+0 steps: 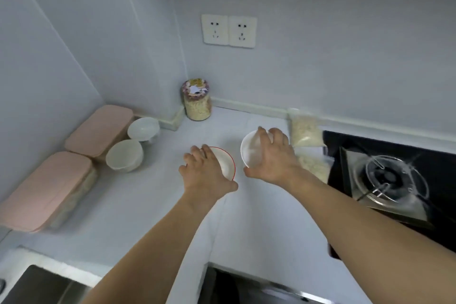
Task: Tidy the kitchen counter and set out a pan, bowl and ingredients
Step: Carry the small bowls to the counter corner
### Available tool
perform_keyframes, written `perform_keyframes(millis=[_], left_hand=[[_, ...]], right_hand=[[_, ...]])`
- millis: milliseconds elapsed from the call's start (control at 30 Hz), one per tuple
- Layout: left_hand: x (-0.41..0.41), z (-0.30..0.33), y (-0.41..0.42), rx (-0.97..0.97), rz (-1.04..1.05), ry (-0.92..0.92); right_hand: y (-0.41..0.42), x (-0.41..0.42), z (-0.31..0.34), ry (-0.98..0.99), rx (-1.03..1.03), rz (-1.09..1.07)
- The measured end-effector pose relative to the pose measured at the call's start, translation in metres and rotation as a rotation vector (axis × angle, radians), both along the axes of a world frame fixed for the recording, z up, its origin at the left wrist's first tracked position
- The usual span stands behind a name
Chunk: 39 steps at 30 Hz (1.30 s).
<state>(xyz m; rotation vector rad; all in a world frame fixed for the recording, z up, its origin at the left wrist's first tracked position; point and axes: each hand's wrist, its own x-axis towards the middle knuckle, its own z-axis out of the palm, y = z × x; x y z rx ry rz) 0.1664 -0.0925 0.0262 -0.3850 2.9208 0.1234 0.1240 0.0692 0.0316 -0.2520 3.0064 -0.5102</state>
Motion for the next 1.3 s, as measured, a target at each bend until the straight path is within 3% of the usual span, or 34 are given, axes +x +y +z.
perform_keyframes(millis=[367,967,1300], left_hand=[[0.003,0.02,0.206,-0.034,-0.541,0.051],[0.208,0.067,0.523,-0.04,-0.978,0.203],[0.243,0.081,0.668,0.009,-1.175,0.219]], right_hand=[[0.219,0.109,0.014,0.063,-0.019,-0.575],[0.495,0.413,0.032,0.114,-0.065,-1.043],[0.603,0.465,0.03,0.142,-0.035,-1.167]])
